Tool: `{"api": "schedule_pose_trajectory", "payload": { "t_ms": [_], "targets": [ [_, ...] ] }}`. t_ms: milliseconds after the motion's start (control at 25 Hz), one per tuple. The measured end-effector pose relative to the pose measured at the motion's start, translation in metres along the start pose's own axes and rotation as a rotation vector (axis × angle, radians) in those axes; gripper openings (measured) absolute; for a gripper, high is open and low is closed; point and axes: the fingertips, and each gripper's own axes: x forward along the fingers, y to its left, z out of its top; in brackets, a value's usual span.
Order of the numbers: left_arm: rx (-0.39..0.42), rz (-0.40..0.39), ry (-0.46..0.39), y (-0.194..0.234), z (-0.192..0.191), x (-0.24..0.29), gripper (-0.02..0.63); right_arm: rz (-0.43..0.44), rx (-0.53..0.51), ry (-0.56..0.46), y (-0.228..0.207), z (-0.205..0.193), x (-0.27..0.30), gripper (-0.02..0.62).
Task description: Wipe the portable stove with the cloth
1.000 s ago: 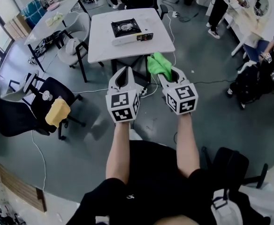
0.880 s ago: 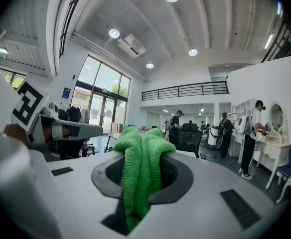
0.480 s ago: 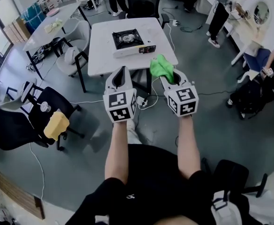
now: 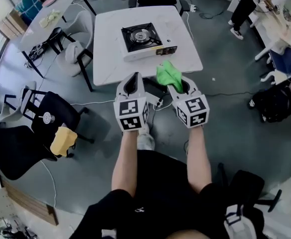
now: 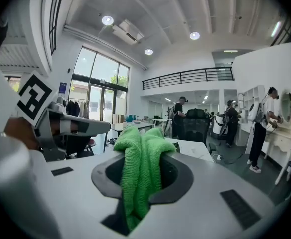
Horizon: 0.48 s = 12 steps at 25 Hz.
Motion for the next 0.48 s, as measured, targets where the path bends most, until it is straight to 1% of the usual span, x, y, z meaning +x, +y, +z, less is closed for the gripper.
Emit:
{"api": "schedule_pose_trajectory", "payload": {
  "t_ms": [120,280,480],
  "targets": [
    [-0.013,-0.001,0.043,0.021,-0.012,0.038,-0.005,0.002,0.038,0.035,-0.014,-0.015,0.039,0.064],
    [-0.025,-0.022,0.108,0.043,-0.028,0.082,-0.005,-0.037,0.092,0.058,-0.037,-0.025,0.08,0.064],
    [-0.065,-0.063,0.126,0.062,-0.029,0.13,-0.005,-0.064,0.096,0.086,-0.056,-0.021,0.121,0.064]
  ]
}}
